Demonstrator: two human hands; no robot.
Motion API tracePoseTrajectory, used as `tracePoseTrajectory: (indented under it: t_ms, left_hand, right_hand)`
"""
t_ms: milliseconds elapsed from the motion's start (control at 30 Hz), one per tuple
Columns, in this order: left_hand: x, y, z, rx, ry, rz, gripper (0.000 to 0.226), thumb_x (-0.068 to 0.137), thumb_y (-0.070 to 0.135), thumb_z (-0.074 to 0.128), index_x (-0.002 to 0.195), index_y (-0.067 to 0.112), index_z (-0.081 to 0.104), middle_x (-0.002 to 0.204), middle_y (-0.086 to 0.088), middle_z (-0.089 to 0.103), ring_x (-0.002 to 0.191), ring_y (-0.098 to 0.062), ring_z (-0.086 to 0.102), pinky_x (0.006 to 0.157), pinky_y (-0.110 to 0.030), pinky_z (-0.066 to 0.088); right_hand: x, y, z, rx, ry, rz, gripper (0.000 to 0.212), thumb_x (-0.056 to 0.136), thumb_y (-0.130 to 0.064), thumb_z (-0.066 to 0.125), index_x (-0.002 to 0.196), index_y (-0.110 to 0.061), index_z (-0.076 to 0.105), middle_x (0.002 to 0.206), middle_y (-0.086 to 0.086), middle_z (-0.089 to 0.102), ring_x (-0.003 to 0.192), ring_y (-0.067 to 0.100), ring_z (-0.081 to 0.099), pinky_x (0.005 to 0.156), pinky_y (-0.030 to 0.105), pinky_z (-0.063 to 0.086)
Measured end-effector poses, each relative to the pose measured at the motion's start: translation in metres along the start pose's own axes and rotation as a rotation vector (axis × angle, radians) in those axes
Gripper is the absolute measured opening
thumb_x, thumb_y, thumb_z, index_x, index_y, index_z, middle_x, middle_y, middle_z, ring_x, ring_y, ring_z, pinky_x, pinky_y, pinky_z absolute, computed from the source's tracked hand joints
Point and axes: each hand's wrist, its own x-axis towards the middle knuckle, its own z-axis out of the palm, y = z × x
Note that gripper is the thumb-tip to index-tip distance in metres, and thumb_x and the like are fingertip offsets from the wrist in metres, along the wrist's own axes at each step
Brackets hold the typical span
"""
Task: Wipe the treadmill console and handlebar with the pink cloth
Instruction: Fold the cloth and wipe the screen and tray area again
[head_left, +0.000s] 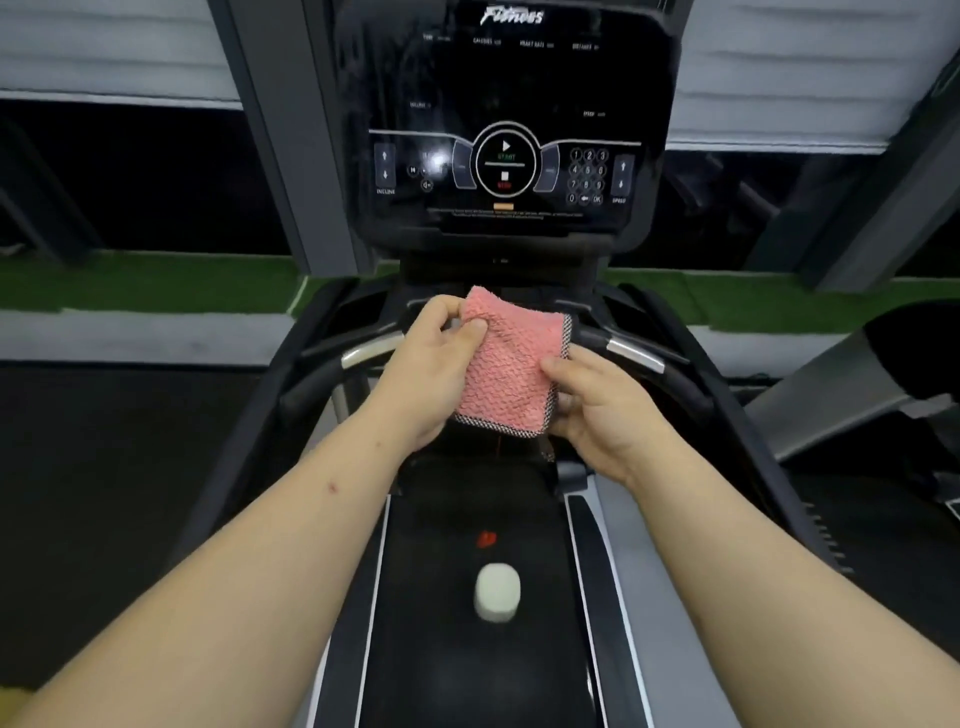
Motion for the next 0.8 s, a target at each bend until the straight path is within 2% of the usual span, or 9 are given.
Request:
tracePoseTrajectory:
  t_ms: [67,167,267,333,433,500,633,700,800]
  left_hand:
    - [-0.006,-0.021,0.007,-0.011,0.024,-0.04,0.01,0.109,0.015,0.049,0.114,0.016,0.059,0.096,-0.001,0.071,0.082,-0.008,0.072,0.08,-0.035,0.06]
    - [-0.018,-0.055,0.015,0.031,0.044,-0.072,0.015,0.109,0.015,0.049,0.116,0.022,0.061,0.092,0.003,0.075,0.089,-0.016,0.074,0.086,-0.045,0.06]
    - [-0.032,-0.094,0.02,0.022,0.035,-0.141,0.025,0.108,0.011,0.05,0.124,0.027,0.062,0.106,-0.003,0.077,0.103,-0.024,0.074,0.092,-0.051,0.06]
    - [-0.04,-0.124,0.022,0.004,0.019,-0.196,0.041,0.104,0.0,0.051,0.131,0.029,0.06,0.114,-0.01,0.075,0.108,-0.029,0.073,0.093,-0.055,0.059]
    - [-0.049,-0.176,0.018,0.03,-0.004,-0.286,0.071,0.093,-0.016,0.049,0.137,0.04,0.054,0.12,-0.006,0.074,0.111,-0.03,0.072,0.091,-0.059,0.059]
    - [-0.05,-0.213,0.014,0.056,0.001,-0.339,0.082,0.09,-0.018,0.051,0.143,0.045,0.048,0.122,0.001,0.072,0.109,-0.029,0.072,0.085,-0.053,0.061]
    - [-0.046,-0.296,0.008,0.146,-0.014,-0.373,0.084,0.092,-0.015,0.055,0.153,0.041,0.039,0.133,0.008,0.064,0.089,-0.014,0.072,0.066,-0.027,0.055]
    - [-0.045,-0.343,0.005,0.201,-0.028,-0.396,0.075,0.093,-0.014,0.052,0.151,0.034,0.046,0.122,0.009,0.07,0.073,-0.008,0.068,0.06,-0.019,0.049]
    - [-0.044,-0.423,0.001,0.235,-0.049,-0.461,0.071,0.095,-0.014,0.049,0.152,0.029,0.048,0.066,0.01,0.067,0.048,-0.001,0.049,0.049,-0.014,0.038]
  right_hand:
    - [-0.002,0.015,-0.01,-0.066,-0.004,-0.005,0.03,0.105,-0.011,0.053,0.132,-0.018,0.064,0.115,0.002,0.076,0.097,0.02,0.073,0.085,0.046,0.06]
    - [-0.001,0.044,-0.031,-0.134,-0.014,0.005,0.032,0.105,-0.009,0.052,0.133,-0.021,0.064,0.121,0.008,0.074,0.109,0.029,0.072,0.092,0.054,0.058]
    - [-0.002,0.075,-0.048,-0.134,-0.042,0.046,0.032,0.106,-0.008,0.052,0.134,-0.021,0.063,0.123,0.013,0.073,0.114,0.034,0.07,0.098,0.059,0.055]
    - [-0.002,0.099,-0.057,-0.129,-0.042,0.089,0.034,0.106,-0.007,0.051,0.136,-0.02,0.061,0.121,0.012,0.073,0.111,0.031,0.071,0.092,0.053,0.059]
    - [-0.002,0.142,-0.072,-0.139,-0.041,0.168,0.035,0.106,-0.006,0.053,0.137,-0.02,0.06,0.108,0.007,0.076,0.096,0.024,0.074,0.069,0.034,0.061]
    - [0.001,0.174,-0.081,-0.145,-0.026,0.23,0.037,0.104,-0.005,0.055,0.137,-0.022,0.061,0.097,0.004,0.076,0.086,0.018,0.073,0.06,0.028,0.057]
    - [0.012,0.255,-0.105,-0.192,0.006,0.307,0.046,0.101,0.0,0.055,0.135,-0.031,0.062,0.102,0.007,0.075,0.08,0.014,0.07,0.052,0.023,0.049]
    - [0.017,0.303,-0.118,-0.23,0.02,0.35,0.047,0.101,0.0,0.055,0.134,-0.033,0.062,0.102,0.005,0.075,0.079,0.015,0.069,0.053,0.025,0.049]
    - [0.027,0.377,-0.135,-0.248,0.043,0.394,0.048,0.101,0.0,0.054,0.133,-0.035,0.061,0.108,0.002,0.077,0.092,0.022,0.074,0.07,0.04,0.057]
